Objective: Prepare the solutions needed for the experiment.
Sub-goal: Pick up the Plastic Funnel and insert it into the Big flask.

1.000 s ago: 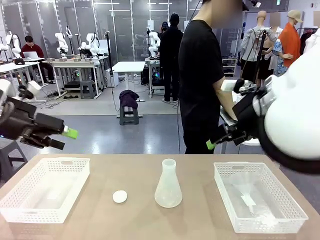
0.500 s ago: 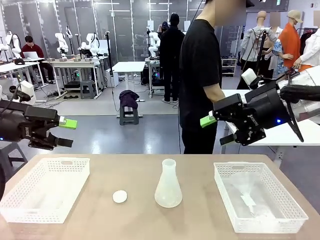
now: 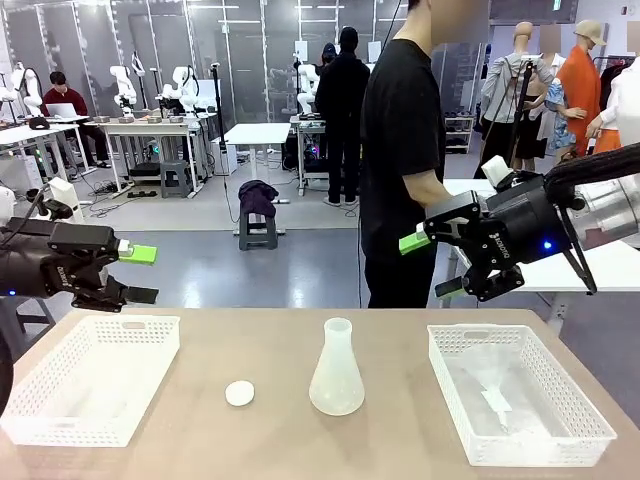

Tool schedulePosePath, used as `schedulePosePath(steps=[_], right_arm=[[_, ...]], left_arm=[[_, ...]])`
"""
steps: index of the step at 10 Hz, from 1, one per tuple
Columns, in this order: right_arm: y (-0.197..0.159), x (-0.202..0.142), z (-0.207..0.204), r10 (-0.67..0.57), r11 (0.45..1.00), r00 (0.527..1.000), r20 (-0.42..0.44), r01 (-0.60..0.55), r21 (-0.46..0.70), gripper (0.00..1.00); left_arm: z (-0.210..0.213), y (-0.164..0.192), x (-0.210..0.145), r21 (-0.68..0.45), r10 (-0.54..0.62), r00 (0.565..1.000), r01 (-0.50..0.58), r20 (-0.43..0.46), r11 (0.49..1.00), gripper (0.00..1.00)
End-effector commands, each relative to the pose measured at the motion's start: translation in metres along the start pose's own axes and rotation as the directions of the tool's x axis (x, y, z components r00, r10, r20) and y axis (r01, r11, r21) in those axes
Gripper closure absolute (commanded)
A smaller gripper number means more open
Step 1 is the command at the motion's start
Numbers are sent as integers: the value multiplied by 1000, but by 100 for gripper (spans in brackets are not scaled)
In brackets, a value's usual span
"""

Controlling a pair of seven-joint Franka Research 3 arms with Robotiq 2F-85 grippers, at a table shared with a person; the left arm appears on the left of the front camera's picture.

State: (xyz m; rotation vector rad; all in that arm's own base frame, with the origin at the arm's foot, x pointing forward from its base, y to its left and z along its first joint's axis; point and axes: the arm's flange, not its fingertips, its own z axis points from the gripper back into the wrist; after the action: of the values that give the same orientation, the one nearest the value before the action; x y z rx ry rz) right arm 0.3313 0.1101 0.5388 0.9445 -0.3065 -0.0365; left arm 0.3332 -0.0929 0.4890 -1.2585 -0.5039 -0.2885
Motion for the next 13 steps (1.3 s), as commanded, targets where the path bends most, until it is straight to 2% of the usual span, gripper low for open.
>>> schedulePosePath(steps=[1,7,8,9,10,11,13], right_arm=[[1,-1,1,14,1000,1000,6,-14,5,0],[2,-1,3,-6,1000,1000,3,7,-17,0],[-2,1,9,125,976,991,-50,-132,-172,0],[-7,4,24,311,900,938,-153,-343,-269,0],[-14,11,41,398,798,882,-253,-469,-378,0],[-22,22,57,434,675,826,-361,-563,-476,0],[-36,52,77,472,505,668,-576,-740,-445,0]], left_arm=[[2,1,1,-7,6,1000,-6,3,1000,0],[6,3,-1,19,5,1000,-5,-9,1000,0],[17,7,1,-61,72,996,-76,-57,995,0],[29,14,-4,-94,108,993,-113,-53,989,0],[43,23,-10,-127,155,984,-165,-87,978,0],[53,30,-16,-175,176,976,-197,-129,965,0],[66,42,-29,-217,202,967,-233,-156,948,0]])
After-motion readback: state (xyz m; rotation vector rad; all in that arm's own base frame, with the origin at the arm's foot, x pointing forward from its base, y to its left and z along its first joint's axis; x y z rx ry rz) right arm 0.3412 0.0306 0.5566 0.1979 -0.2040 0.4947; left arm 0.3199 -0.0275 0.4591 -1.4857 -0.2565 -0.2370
